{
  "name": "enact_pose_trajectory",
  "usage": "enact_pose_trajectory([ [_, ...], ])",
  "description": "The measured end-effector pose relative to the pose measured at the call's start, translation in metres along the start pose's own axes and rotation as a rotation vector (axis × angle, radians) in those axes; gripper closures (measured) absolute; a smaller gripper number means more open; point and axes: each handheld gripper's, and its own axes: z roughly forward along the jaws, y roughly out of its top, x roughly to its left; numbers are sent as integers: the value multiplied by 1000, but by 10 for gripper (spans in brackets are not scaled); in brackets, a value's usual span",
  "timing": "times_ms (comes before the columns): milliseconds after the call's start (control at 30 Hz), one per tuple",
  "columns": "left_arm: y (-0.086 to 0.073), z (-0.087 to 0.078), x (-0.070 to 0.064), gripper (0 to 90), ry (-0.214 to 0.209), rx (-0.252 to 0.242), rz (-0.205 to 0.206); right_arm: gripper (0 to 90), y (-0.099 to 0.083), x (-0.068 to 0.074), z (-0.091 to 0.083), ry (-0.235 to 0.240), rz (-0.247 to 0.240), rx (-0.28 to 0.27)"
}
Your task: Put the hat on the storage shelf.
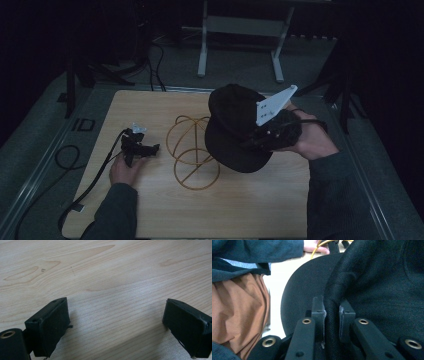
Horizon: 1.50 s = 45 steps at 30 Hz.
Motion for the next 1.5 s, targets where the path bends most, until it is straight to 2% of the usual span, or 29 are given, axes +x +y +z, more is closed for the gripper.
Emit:
enact_pose_trajectory([
  [633,0,0,0,66,0,0,0,788,47,5,35,76,-100,18],
  [1200,0,0,0,66,2,-1,0,788,75,8,58,98,-143,12],
  [1300,0,0,0,66,2,-1,0,788,79,10,62,113,-153,10],
  [1500,0,0,0,66,1,0,0,786,84,11,77,132,-172,40],
])
